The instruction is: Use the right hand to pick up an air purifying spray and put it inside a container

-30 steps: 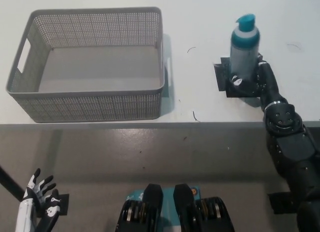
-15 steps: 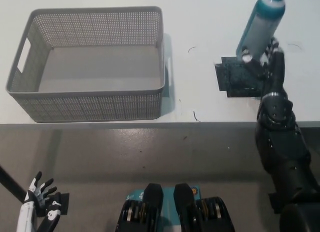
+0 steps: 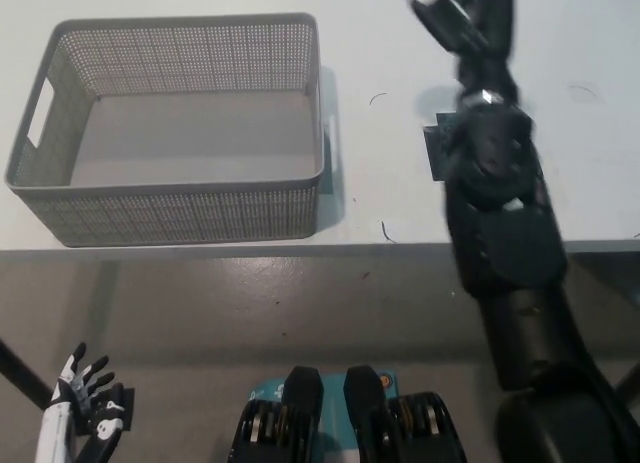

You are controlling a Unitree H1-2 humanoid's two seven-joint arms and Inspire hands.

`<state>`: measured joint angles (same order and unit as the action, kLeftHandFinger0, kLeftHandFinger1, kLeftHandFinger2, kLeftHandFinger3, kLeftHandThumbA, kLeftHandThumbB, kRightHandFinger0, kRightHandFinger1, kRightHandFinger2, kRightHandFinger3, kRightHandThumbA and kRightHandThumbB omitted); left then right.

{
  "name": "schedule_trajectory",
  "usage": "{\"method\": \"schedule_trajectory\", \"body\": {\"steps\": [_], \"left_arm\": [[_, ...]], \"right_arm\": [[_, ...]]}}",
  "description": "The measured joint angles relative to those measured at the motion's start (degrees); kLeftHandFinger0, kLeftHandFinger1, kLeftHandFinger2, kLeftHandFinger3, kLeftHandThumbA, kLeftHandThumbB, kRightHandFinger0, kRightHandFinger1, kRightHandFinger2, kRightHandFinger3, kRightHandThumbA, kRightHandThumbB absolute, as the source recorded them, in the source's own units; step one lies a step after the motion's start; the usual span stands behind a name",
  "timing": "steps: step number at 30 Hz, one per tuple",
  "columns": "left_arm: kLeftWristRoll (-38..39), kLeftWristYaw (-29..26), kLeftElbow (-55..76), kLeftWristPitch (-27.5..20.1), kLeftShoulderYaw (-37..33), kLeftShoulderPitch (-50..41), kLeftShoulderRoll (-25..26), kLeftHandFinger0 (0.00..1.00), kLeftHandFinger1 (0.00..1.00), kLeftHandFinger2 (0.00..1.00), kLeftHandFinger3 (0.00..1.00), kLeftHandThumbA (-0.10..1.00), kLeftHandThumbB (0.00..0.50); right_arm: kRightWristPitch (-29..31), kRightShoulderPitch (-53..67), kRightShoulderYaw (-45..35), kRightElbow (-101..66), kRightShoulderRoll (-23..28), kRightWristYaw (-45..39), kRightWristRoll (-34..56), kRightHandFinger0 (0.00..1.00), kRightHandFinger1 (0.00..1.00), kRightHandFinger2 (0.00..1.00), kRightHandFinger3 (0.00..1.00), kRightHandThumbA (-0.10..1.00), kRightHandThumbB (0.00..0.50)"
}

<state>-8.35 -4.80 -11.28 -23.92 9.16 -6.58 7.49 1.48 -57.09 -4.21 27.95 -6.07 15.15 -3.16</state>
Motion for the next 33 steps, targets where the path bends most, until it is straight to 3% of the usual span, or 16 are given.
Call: {"method": "schedule_trajectory", "body": {"steps": [4, 7, 8, 12, 15, 16, 18, 20, 24, 25, 26, 28, 29, 30, 31, 33], "left_arm": [[-0.7, 0.0, 0.1, 0.1, -0.6, 0.1, 0.0, 0.82, 0.84, 0.88, 1.00, 0.59, 0.295], [-0.4, 0.1, 0.3, 0.1, -1.1, 0.2, 0.0, 0.79, 0.83, 0.87, 1.00, 0.56, 0.304], [-0.3, 0.1, 0.3, 0.1, -1.3, 0.3, 0.0, 0.79, 0.84, 0.89, 1.00, 0.59, 0.311], [0.1, 0.2, 0.4, 0.1, -1.7, 0.6, 0.0, 0.81, 0.85, 0.89, 1.00, 0.66, 0.341], [0.1, 0.2, 0.7, 0.4, -2.0, 0.7, 0.0, 0.78, 0.82, 0.85, 1.00, 0.61, 0.333], [0.1, 0.1, 0.7, 0.4, -2.0, 0.7, 0.0, 0.77, 0.82, 0.85, 1.00, 0.58, 0.331], [-0.1, 0.1, 1.0, 0.4, -2.0, 0.8, 0.1, 0.76, 0.81, 0.84, 1.00, 0.55, 0.319], [0.0, 0.1, 1.4, 0.4, -2.0, 0.9, 0.1, 0.76, 0.82, 0.84, 1.00, 0.51, 0.269], [0.1, 0.1, 1.6, 0.5, -2.1, 1.4, 0.1, 0.76, 0.82, 0.84, 1.00, 0.50, 0.271], [0.2, 0.1, 1.6, 0.5, -2.1, 1.4, 0.1, 0.75, 0.81, 0.84, 1.00, 0.51, 0.278], [0.2, 0.1, 1.6, 0.5, -2.1, 1.4, 0.1, 0.75, 0.81, 0.84, 1.00, 0.55, 0.288], [0.2, 0.1, 1.6, 0.5, -2.1, 1.4, 0.1, 0.74, 0.80, 0.83, 1.00, 0.56, 0.286], [0.3, 0.1, 1.6, 0.5, -2.1, 1.4, 0.1, 0.74, 0.80, 0.83, 1.00, 0.55, 0.275], [0.2, 0.1, 1.6, 0.5, -2.1, 1.4, 0.1, 0.74, 0.80, 0.83, 1.00, 0.55, 0.284], [0.2, 0.1, 1.6, 0.5, -2.1, 1.4, 0.1, 0.75, 0.81, 0.84, 1.00, 0.56, 0.278], [0.2, 0.1, 1.6, 0.5, -2.1, 1.4, 0.1, 0.75, 0.81, 0.84, 1.00, 0.55, 0.282]], "right_arm": [[-1.3, -3.7, 3.6, 0.1, -3.5, -0.9, -0.3, 0.32, 0.33, 0.41, 0.36, -0.10, 0.414], [-1.9, -4.4, 6.2, 1.5, -6.5, -1.1, -0.8, 0.42, 0.37, 0.41, 0.37, -0.10, 0.410], [-1.9, -4.3, 6.7, 2.8, -7.0, -1.1, -1.0, 0.34, 0.35, 0.42, 0.38, -0.10, 0.405], [-1.7, -3.3, 9.1, 9.8, -9.0, -1.2, -1.8, 0.32, 0.36, 0.45, 0.40, -0.10, 0.395], [-0.9, -2.0, 9.6, 15.7, -9.4, -1.1, -2.3, 0.32, 0.37, 0.44, 0.40, -0.10, 0.403], [-0.8, -1.9, 9.6, 16.1, -9.4, -1.1, -2.3, 0.37, 0.38, 0.43, 0.40, -0.10, 0.406], [-0.2, -0.8, 9.8, 19.5, -9.3, -0.7, -2.7, 0.76, 0.58, 0.49, 0.41, -0.10, 0.399], [0.2, -0.1, 9.9, 21.2, -9.2, -0.5, -2.9, 0.63, 0.50, 0.46, 0.41, -0.10, 0.396], [2.5, -0.3, 9.9, 23.1, -9.3, -0.3, -3.0, 0.55, 0.46, 0.44, 0.41, -0.10, 0.395], [3.1, -0.3, 9.9, 23.4, -9.3, -0.2, -3.1, 0.61, 0.46, 0.44, 0.42, -0.10, 0.398], [3.5, -0.3, 9.9, 23.6, -9.3, -0.2, -3.1, 1.00, 0.52, 0.44, 0.42, -0.10, 0.400], [4.7, -0.3, 10.0, 24.1, -9.2, -0.1, -3.2, 1.00, 0.55, 0.46, 0.44, -0.10, 0.409], [5.2, -0.3, 10.0, 24.5, -9.2, -0.1, -3.3, 0.95, 0.61, 0.59, 0.60, -0.10, 0.426], [5.9, -0.3, 10.0, 25.0, -9.1, -0.1, -3.4, 0.95, 0.77, 0.94, 1.00, 0.00, 0.485], [6.3, -0.3, 10.0, 25.2, -9.1, -0.1, -3.4, 1.00, 1.00, 1.00, 1.00, 0.14, 0.499], [6.9, -0.3, 10.2, 25.5, -8.9, -0.9, -3.3, 1.00, 1.00, 1.00, 1.00, 0.28, 0.500]]}}
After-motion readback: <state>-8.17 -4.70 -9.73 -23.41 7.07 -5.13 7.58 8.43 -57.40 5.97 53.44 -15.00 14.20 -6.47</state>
